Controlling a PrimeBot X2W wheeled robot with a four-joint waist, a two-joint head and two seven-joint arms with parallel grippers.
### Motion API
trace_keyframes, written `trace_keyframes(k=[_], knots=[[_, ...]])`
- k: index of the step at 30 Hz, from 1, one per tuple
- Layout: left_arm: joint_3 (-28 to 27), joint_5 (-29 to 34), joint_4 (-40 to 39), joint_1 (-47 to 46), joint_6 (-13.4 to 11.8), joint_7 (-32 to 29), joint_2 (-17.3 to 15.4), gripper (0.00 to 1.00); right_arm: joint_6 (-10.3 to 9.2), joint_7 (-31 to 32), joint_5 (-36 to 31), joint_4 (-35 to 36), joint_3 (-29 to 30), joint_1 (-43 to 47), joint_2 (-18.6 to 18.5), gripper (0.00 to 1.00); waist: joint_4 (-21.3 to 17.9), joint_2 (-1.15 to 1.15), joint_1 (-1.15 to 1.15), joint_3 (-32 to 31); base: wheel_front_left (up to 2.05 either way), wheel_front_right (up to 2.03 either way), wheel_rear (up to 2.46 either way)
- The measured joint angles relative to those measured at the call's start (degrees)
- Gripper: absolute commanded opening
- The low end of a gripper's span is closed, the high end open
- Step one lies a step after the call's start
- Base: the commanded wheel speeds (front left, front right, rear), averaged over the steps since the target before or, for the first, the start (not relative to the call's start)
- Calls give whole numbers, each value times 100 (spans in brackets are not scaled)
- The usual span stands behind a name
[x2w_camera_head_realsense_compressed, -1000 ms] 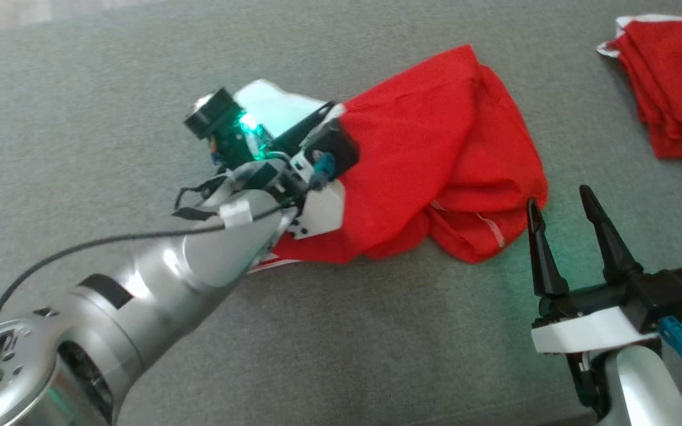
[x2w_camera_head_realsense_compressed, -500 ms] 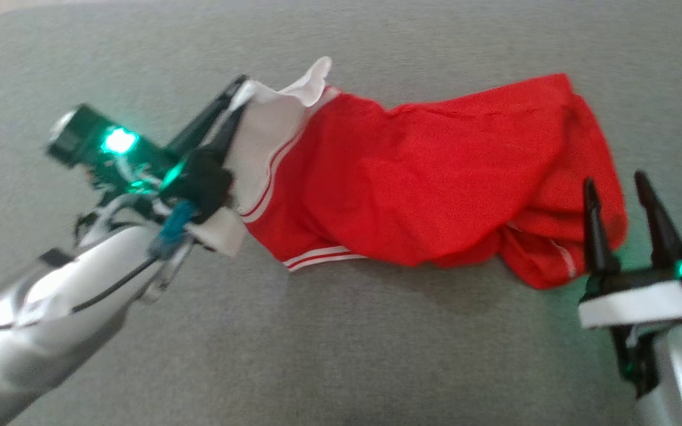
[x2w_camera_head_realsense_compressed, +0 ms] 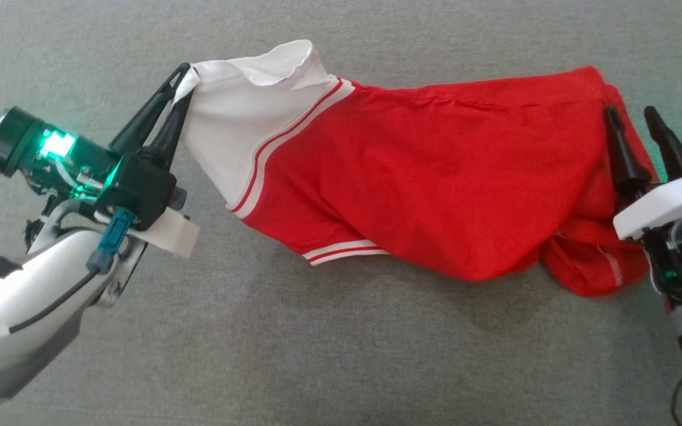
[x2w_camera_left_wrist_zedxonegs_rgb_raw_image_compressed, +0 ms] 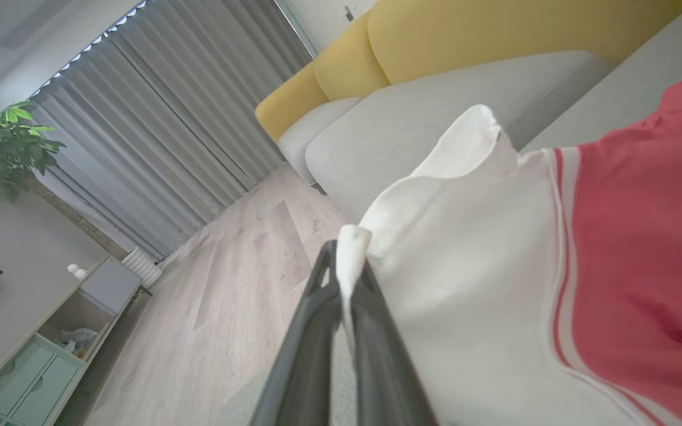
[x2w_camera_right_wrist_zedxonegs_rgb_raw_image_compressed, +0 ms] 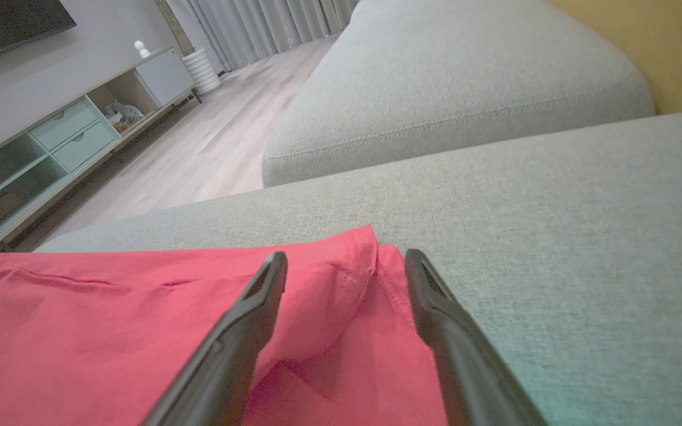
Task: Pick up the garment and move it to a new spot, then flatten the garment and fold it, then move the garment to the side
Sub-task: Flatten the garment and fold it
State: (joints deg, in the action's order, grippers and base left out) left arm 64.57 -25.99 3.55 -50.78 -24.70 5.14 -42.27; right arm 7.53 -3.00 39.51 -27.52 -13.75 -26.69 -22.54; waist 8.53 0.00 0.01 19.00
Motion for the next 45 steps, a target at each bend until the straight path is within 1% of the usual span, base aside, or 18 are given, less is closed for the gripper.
trace_keyframes(k=[4, 8, 13, 14, 16, 20, 22, 23, 24, 27, 31, 33, 35, 37, 41, 45], knots=[[1, 0, 27, -1, 5, 8, 8, 0, 0, 143, 264, -200, -229, -136, -113, 100, 62, 0, 0, 70, 0, 0, 0], [14, 0, 80, -4, 54, 48, 51, 0, 0, 169, 240, -498, -565, -370, -308, 100, 139, 0, 0, 140, 0, 0, 0], [30, 0, 149, -11, 57, 57, 131, 0, 0, 148, 289, -791, -899, -593, -328, 100, 218, 0, 0, 162, 0, 0, 0], [32, 0, 166, -11, 58, 58, 146, 0, 0, 141, 310, -839, -949, -611, -335, 59, 230, 0, 0, 157, 0, 0, 0], [37, 0, 192, -11, 59, 80, 158, 0, 0, 44, 356, -894, -1074, -625, -367, 0, 249, 0, 0, 138, 0, 0, 0], [38, 1, 257, -13, 114, 237, 169, 0, 0, -386, 327, -1033, -1180, -758, -439, 0, 225, 0, 0, 64, 0, 0, 0], [44, 33, 314, -64, 198, 344, 187, 0, 0, -611, 299, -1082, -1182, -901, -499, 0, 171, 0, 0, 19, 0, 0, 0], [58, 145, 397, -222, 319, 458, 224, 0, 0, -816, 201, -1138, -1122, -1125, -564, 0, 85, 0, 0, -30, 0, 0, 0], [62, 237, 442, -363, 383, 514, 249, 0, 0, -886, 178, -1144, -1055, -1260, -597, 0, 30, 0, 0, -55, 0, 0, 0], [13, 491, 548, -978, 534, 712, 381, 0, 0, -1020, 102, -1116, -903, -1724, -734, 0, -178, 0, 0, -136, 0, 0, 0], [-176, 922, 726, -1958, 686, 902, 594, 0, 0, -1122, -146, -981, -527, -2318, -978, 0, -522, 0, 0, -255, 0, 0, 0], [-288, 1107, 846, -2353, 711, 957, 669, 0, 0, -1138, -341, -845, -234, -2588, -1095, 0, -699, 0, 0, -328, 0, 0, 0], [-421, 1244, 891, -2654, 733, 967, 723, 0, 0, -1147, -580, -564, 112, -2813, -1192, 0, -865, 0, 0, -412, 0, 0, 0], [-580, 1261, 872, -2894, 881, 982, 748, 0, 0, -1170, -773, -152, 374, -2966, -1311, 0, -1042, 0, -1, -566, 0, 0, 0], [-723, 1313, 804, -2926, 969, 982, 693, 0, 0, -1171, -912, 152, 485, -2941, -1383, 0, -1147, 0, -1, -756, 0, 0, 0], [-926, 1311, 617, -2927, 1080, 982, 541, 0, 0, -1155, -988, 556, 582, -2914, -1455, 0, -1212, 0, -2, -1041, 0, 0, 0]])
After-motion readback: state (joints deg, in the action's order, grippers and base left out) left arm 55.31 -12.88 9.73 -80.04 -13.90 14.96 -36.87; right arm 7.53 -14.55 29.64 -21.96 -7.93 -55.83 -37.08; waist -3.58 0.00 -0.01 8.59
